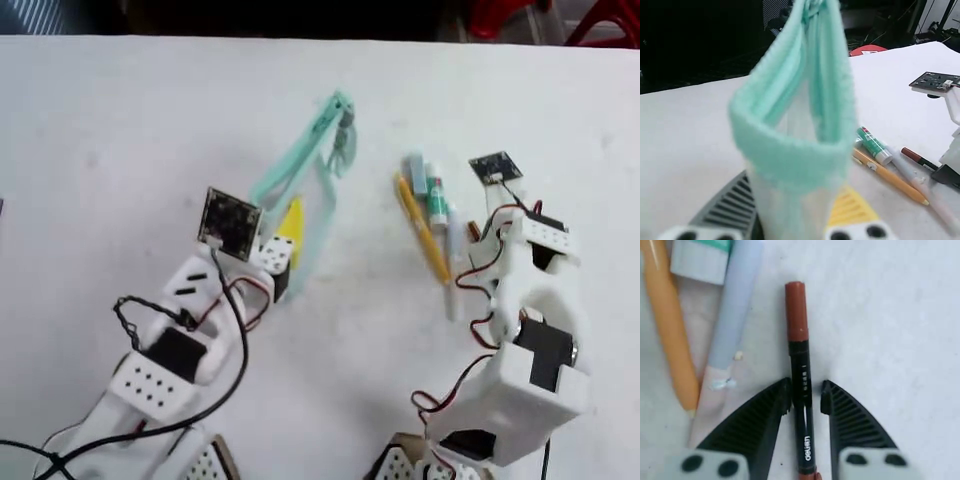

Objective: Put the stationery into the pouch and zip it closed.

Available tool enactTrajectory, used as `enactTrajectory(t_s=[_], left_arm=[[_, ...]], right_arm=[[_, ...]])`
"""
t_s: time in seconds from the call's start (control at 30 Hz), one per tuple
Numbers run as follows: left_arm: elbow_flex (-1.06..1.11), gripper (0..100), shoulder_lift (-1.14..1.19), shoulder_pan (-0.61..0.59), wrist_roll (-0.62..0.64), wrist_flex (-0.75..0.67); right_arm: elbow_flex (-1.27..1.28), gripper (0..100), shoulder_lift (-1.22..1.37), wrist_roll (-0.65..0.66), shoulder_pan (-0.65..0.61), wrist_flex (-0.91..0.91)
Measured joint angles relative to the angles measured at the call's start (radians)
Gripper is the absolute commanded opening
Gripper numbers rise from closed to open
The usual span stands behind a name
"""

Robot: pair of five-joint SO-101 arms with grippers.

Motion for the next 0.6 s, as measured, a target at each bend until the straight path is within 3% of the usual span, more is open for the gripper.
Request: enactTrajectory(t_s=[0.1,0.43,0.6], left_arm=[[0.002,4,-0.057,0.002,0.0,0.052],[0.009,4,-0.147,0.011,0.002,0.12],[0.031,4,-0.147,0.011,0.002,0.12]], right_arm=[[0.002,0.9,0.005,0.0,0.003,-0.02],[0.003,1.7,0.006,0.003,0.006,-0.04],[-0.011,1.7,-0.038,0.0,0.009,0.049]])
